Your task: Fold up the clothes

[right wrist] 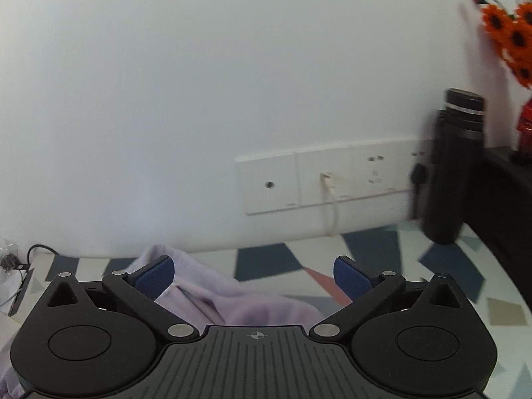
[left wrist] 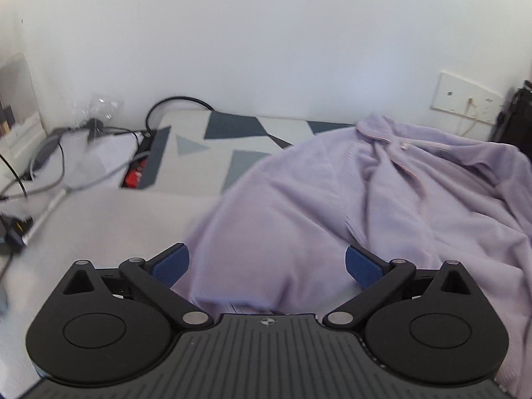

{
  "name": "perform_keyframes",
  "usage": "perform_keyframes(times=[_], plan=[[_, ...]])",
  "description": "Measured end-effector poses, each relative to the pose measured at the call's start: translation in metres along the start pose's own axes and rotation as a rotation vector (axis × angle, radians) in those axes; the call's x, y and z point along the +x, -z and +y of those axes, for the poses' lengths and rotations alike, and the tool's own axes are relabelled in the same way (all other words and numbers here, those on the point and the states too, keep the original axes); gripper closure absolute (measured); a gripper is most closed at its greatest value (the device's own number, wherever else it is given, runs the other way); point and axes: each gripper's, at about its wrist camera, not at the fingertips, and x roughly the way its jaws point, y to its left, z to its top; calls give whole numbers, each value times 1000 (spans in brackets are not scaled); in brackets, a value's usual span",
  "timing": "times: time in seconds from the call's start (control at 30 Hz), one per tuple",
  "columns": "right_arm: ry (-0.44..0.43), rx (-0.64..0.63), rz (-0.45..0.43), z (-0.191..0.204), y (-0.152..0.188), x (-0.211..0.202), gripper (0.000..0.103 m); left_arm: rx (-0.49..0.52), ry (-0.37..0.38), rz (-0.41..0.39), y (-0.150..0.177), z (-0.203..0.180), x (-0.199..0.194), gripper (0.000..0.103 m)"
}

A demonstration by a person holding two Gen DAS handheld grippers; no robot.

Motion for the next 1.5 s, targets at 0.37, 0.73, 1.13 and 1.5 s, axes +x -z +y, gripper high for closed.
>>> perform_keyframes(times=[0.37, 0.73, 1.13, 1.5], plan=[[242, 78, -22, -94, 75, -161, 1, 63, 87, 33, 39, -33, -36, 1], [138, 138, -51, -166, 96, -223, 1, -12, -3, -8, 73, -70, -106, 1], [36, 319, -100, -289, 144, -297, 1, 150, -41, -76, 107, -183, -180, 1], [92, 282, -79, -350, 186, -345, 1, 110, 6, -149, 120, -202, -236, 1]])
